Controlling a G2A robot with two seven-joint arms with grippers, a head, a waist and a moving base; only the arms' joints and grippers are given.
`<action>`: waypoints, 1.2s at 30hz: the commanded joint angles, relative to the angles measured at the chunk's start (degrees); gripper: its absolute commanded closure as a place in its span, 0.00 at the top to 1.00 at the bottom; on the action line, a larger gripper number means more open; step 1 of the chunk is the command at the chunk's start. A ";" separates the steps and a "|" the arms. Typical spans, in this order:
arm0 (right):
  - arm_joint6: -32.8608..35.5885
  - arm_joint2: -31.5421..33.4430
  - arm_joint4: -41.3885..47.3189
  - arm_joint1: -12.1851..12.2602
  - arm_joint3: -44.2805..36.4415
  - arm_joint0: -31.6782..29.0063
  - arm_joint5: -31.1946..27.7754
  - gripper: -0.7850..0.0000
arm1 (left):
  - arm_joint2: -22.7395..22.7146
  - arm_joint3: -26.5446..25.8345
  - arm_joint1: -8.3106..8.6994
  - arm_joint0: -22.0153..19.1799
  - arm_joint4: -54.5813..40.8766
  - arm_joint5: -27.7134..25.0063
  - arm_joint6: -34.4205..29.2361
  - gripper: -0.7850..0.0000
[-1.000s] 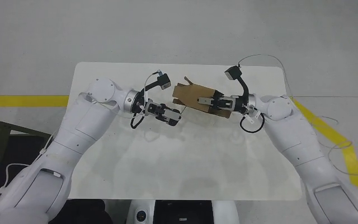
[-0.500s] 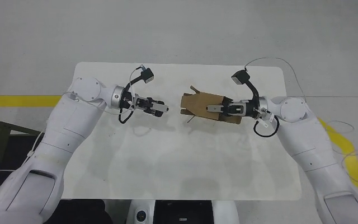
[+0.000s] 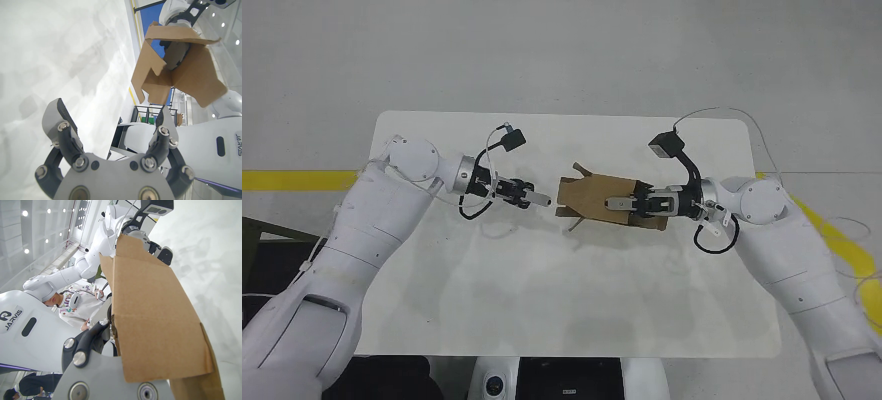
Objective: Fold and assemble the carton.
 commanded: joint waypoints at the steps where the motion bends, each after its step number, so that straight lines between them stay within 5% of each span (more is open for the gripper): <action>1: -0.37 -0.38 0.32 0.04 0.07 0.14 -0.37 0.00 | 0.69 0.51 -0.32 -0.45 1.91 -0.62 1.58 1.00; 36: -3.25 -7.32 4.46 1.54 -2.22 2.20 -3.25 0.00 | 4.39 3.46 -4.38 -3.90 1.20 -1.74 3.53 1.00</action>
